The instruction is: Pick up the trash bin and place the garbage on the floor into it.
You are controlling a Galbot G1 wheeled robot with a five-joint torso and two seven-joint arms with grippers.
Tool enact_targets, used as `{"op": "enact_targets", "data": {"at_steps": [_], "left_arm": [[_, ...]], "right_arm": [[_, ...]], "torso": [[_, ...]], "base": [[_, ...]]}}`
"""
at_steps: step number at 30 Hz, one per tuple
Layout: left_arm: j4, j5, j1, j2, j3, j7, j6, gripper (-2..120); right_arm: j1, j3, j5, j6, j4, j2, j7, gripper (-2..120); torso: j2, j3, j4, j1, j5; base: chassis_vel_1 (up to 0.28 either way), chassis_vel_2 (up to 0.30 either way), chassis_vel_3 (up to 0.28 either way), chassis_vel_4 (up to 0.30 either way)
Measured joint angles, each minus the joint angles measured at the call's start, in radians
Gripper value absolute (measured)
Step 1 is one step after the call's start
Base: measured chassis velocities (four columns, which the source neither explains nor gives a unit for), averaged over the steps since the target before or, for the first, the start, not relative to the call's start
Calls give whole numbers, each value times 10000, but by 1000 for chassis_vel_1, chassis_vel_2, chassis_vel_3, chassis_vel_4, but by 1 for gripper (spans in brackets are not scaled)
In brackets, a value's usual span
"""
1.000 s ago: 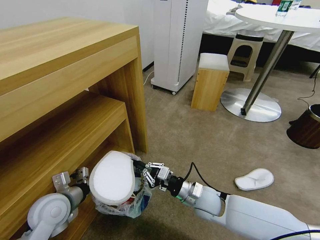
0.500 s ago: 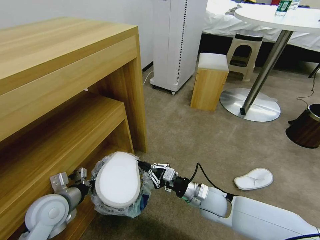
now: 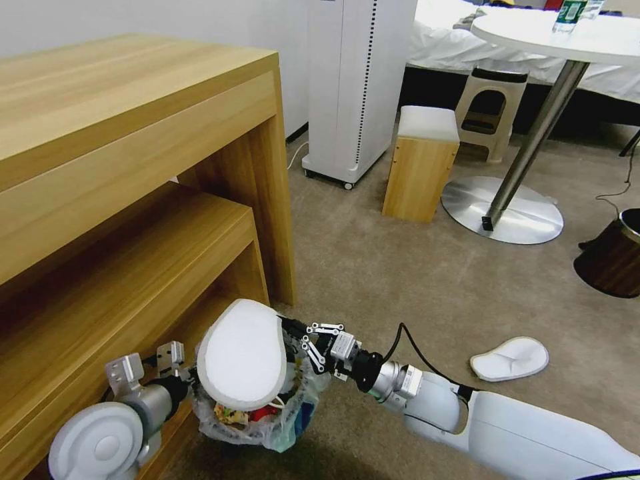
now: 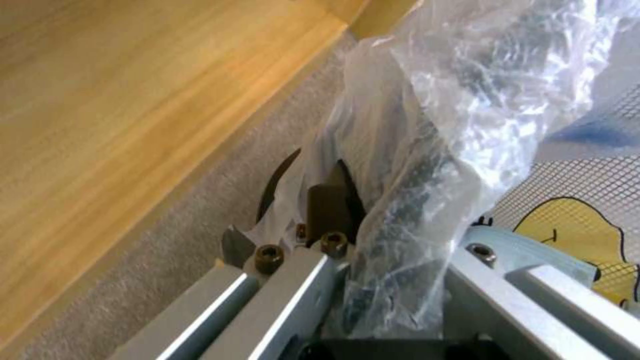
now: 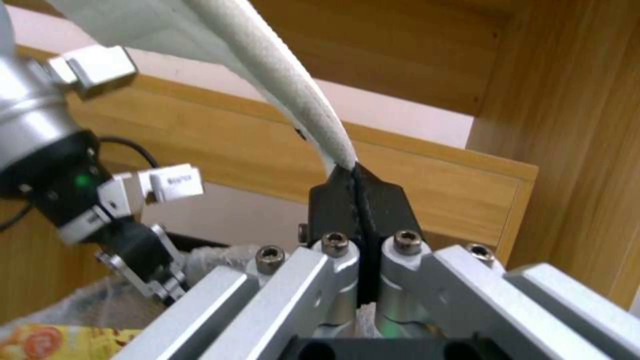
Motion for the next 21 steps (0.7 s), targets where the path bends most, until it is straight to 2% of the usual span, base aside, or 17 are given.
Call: {"op": "enact_targets", "data": {"at_steps": [7,21], "left_arm": [[-326,-119,220,-13,43,-84,66,0],[-191,-319,-97,83,124,-172,75,0]], "right_arm": [[-47,110,-46,10,-36,18,1,0],[-68,-441,616,-6,444,-440,-135,0]], "torso": [[0,0,0,-1,-1],[0,0,-2,-1,-4]], "base": [[0,0,0,0],[0,0,0,0]]}}
